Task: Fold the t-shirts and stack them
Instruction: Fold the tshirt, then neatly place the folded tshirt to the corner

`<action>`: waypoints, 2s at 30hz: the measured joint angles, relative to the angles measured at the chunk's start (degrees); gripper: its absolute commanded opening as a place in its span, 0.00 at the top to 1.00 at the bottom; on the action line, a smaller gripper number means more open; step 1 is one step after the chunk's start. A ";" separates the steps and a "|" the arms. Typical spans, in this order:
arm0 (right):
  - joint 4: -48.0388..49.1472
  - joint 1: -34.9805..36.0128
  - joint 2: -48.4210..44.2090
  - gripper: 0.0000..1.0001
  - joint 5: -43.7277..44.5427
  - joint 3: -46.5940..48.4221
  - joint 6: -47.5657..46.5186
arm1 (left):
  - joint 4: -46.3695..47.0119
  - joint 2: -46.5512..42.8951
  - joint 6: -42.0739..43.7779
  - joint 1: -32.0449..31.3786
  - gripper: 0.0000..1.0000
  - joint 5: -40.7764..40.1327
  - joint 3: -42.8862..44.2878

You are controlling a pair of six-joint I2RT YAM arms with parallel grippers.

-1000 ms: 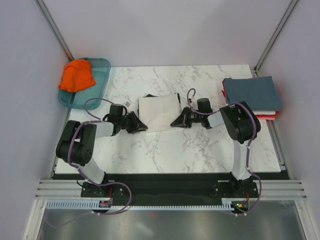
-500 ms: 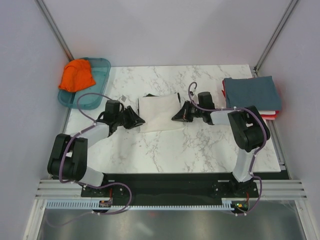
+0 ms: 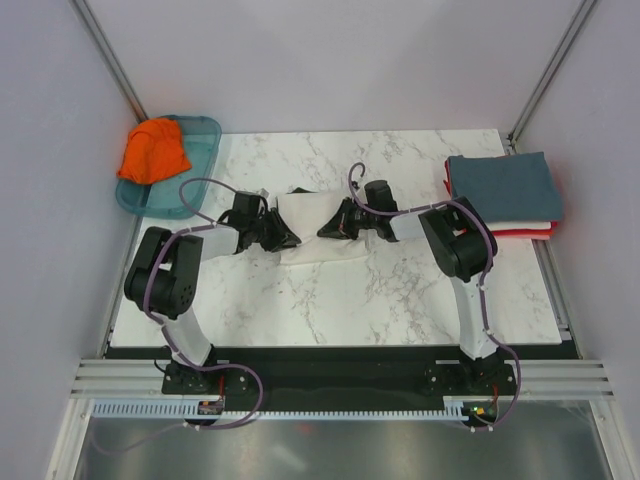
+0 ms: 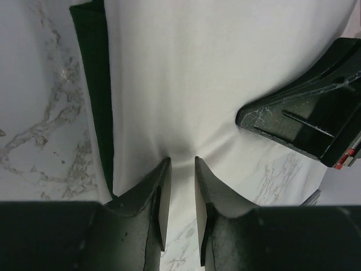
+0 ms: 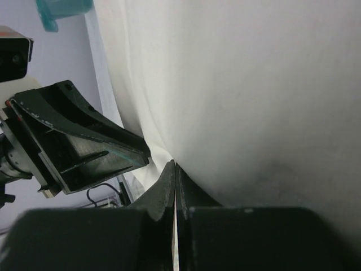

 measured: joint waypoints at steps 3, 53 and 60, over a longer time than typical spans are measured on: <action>1.09 -0.76 1.62 0.94 -1.27 0.83 2.01 | 0.26 0.94 -0.35 0.00 0.69 -0.24 0.04; -59.30 -1.73 -2.14 0.56 91.73 23.12 -44.57 | -1.57 -22.58 4.66 0.00 0.03 -17.35 -7.74; -62.84 -3.15 6.49 0.55 100.13 26.40 -44.41 | -1.44 -22.58 4.24 0.00 0.03 -16.94 -7.74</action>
